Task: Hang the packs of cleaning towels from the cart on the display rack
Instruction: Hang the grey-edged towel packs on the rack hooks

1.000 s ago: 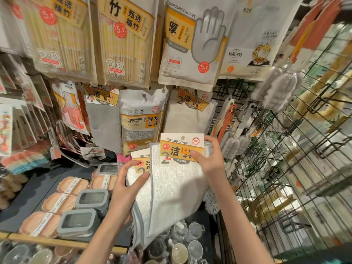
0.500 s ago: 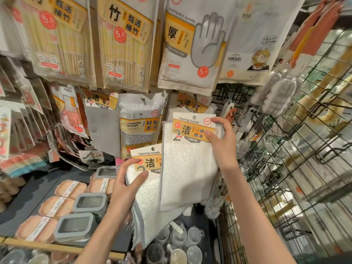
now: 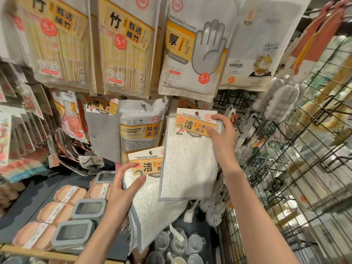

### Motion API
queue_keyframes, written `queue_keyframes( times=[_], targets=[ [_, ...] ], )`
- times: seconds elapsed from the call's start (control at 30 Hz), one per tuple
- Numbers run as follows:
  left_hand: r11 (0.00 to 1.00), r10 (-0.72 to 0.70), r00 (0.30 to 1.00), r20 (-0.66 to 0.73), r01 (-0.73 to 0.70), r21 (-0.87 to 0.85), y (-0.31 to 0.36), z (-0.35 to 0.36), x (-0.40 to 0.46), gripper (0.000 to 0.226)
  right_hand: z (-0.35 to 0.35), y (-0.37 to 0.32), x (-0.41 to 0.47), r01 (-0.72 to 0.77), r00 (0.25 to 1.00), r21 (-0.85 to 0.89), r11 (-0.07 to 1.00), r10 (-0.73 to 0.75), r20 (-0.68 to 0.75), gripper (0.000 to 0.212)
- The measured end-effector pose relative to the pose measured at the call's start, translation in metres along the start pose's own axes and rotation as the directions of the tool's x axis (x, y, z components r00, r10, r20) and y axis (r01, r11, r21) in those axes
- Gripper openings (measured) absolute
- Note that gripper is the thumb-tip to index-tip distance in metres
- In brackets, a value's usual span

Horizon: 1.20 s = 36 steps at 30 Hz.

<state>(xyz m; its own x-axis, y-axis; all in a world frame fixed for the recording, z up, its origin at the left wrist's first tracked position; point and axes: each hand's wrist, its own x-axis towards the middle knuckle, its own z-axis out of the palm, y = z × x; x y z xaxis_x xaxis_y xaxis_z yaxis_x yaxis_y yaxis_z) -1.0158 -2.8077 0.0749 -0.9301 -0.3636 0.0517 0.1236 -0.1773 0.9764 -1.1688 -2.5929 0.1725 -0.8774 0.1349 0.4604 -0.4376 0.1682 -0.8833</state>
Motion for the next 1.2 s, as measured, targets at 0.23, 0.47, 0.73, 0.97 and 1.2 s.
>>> queue_keyframes(
  times=[0.23,0.47,0.73,0.97,1.2],
  targets=[
    [1.000,0.007,1.000,-0.013,-0.007,0.019,-0.001,-0.001,0.000,0.035,0.005,0.014,0.009,-0.080,0.996,-0.044,0.996,0.082,0.045,0.026],
    [1.000,-0.013,1.000,0.017,0.013,0.009,-0.008,-0.003,-0.004,0.034,0.011,0.021,0.031,-0.107,0.991,-0.072,0.992,0.112,0.070,0.036],
    [1.000,-0.009,1.000,0.010,0.009,0.008,-0.007,-0.005,-0.005,0.034,0.015,0.020,0.055,-0.136,0.977,-0.178,0.975,0.161,0.138,0.046],
    [1.000,-0.018,1.000,0.023,0.018,0.003,-0.008,-0.005,-0.006,0.034,0.005,0.018,0.046,-0.169,0.965,-0.191,0.967,0.202,0.169,0.051],
    [1.000,-0.017,0.999,0.029,0.018,-0.025,-0.007,0.000,-0.007,0.032,-0.007,0.014,-0.006,-0.167,0.932,-0.235,0.957,0.232,0.280,0.049]
  ],
)
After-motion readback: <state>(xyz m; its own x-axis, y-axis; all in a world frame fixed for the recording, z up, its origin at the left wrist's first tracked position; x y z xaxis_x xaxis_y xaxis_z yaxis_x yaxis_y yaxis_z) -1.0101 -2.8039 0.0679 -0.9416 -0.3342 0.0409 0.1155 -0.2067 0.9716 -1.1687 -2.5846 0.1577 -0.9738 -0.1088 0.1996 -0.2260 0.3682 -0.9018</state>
